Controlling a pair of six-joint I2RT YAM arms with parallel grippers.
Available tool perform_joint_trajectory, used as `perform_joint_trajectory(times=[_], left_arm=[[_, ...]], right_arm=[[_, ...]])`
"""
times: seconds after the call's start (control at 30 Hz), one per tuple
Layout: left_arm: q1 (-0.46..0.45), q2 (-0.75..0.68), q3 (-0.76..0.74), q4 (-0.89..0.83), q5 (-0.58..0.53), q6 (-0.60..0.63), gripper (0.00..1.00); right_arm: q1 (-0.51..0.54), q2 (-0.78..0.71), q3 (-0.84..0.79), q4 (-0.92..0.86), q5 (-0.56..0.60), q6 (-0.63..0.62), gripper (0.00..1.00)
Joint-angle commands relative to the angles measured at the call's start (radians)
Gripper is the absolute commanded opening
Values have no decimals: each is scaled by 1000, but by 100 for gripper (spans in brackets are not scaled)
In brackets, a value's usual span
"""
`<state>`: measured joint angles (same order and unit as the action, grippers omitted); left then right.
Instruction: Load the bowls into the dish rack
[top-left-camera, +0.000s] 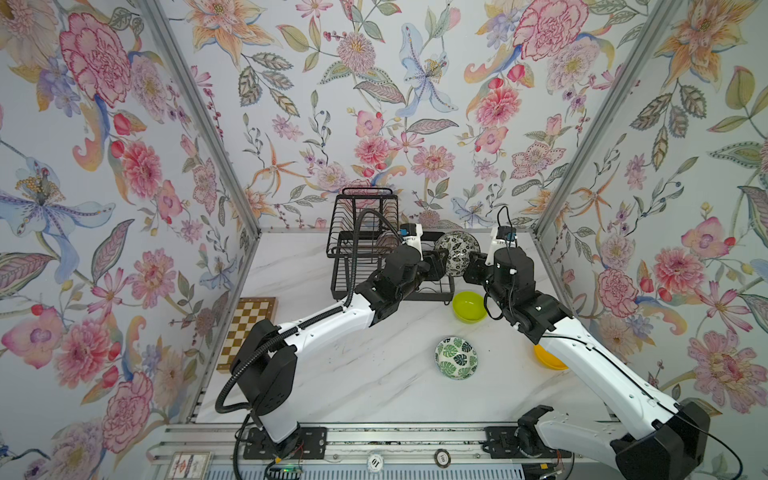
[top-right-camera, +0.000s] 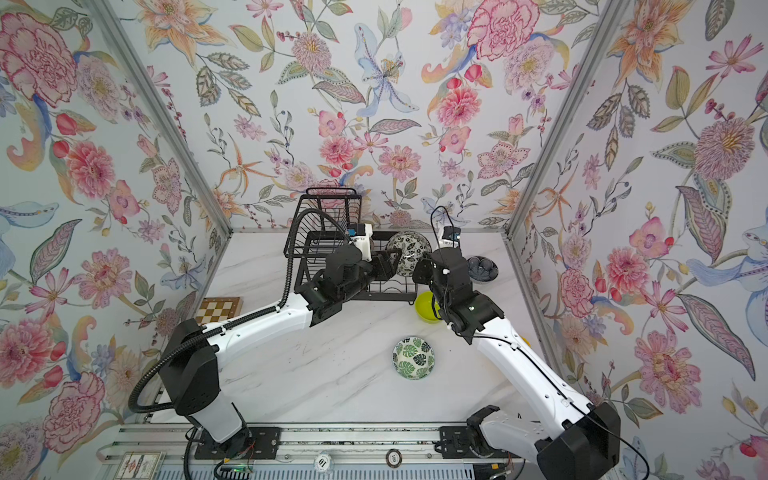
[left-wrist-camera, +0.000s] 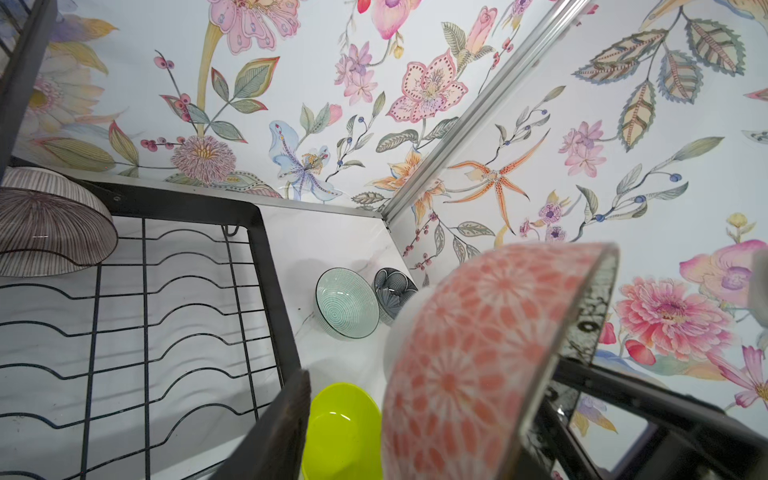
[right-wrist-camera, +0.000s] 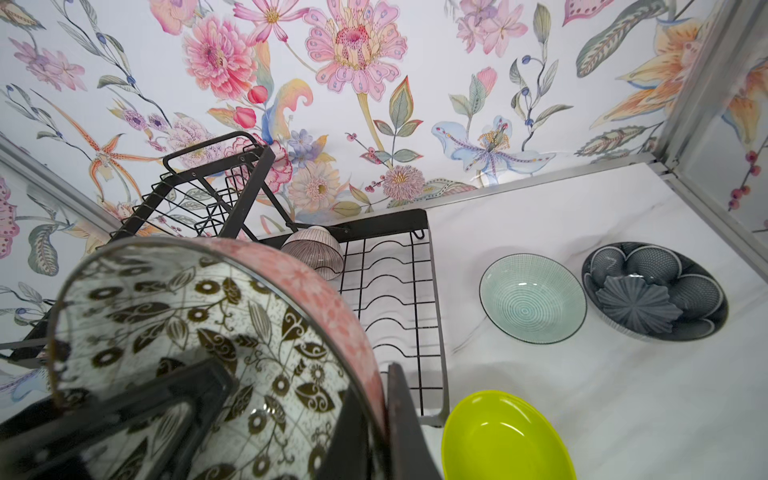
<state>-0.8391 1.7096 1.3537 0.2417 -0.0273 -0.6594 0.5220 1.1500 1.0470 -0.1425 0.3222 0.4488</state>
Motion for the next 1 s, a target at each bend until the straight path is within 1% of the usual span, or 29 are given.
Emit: perform_joint_trajectory(times=[0.0,0.03,0.13,0.17,0.2,0.23,0.33,0.43,0.57,0.73,0.8,0.83,0.9,0.97], left_arm=[[8,7,27,-9,15,3,42],[8,10,28,-10,15,3,38],[9,20,37,-13,20,7,32],[9,23,39,-15,19,7,27],[9,27,42,-16,18,9,19],[9,30,47,-19,17,10,13],[9,38,57,-24,17,20,10],[9,48,73,-40,10,33,0],[9,63,101,-58,-4,54,0],[8,85,136,-85,-35,78,0],[8,98,163,-108,-52,94,0],[7,102,165,-105,-65,104,0],[8,109,177,-102,-102,146,0],[8,115,198,-109,-138,203,0]], right_arm=[[2,-18,-2,107,47,4,0],[1,-12,1,98,47,7,0],[1,-7,-18,113,34,15,0],[1,-8,-25,121,31,20,0],[2,-7,-32,129,31,27,0],[0,-6,-40,132,32,35,0],[-1,3,-50,127,31,51,0],[-5,13,-57,115,17,71,6],[-24,19,-69,96,-11,105,16],[-69,6,-75,82,-96,154,35],[-95,3,-65,57,-143,176,44],[-106,-1,-62,44,-153,187,46],[-129,-17,-61,31,-184,210,53],[-153,-35,-60,26,-223,228,62]])
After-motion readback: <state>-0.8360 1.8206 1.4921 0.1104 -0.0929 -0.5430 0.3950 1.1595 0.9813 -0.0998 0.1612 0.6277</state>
